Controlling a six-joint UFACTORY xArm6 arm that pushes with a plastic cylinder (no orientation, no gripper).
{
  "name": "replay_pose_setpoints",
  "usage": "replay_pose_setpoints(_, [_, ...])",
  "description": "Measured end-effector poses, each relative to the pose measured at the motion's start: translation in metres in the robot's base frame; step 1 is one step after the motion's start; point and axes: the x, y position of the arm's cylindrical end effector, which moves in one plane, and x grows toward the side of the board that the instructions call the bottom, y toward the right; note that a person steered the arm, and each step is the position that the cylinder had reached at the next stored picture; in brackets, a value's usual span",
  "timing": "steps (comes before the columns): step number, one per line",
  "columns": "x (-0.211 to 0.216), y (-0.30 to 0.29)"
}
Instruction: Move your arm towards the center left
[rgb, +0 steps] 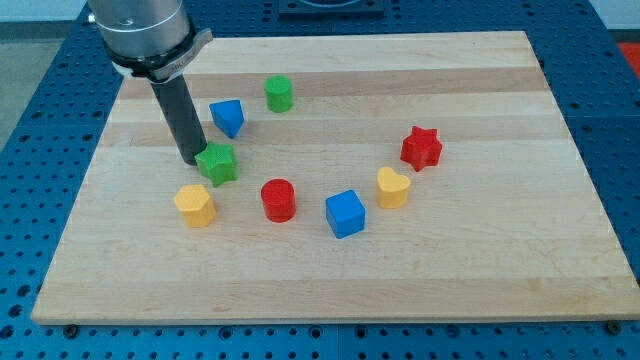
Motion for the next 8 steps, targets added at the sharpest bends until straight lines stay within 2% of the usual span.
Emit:
replay_pose_setpoints(2, [-0.004, -0.009])
replay_pose_setpoints(3, [-0.027, -0.033])
replay_pose_setpoints(4, [-0.071, -0.036])
replay_pose_setpoints(5, [-0.081, -0.036])
replay_pose_setpoints(7, [-0.08, -0.059])
replay_pose_setpoints(8, [-0.049, -0.098])
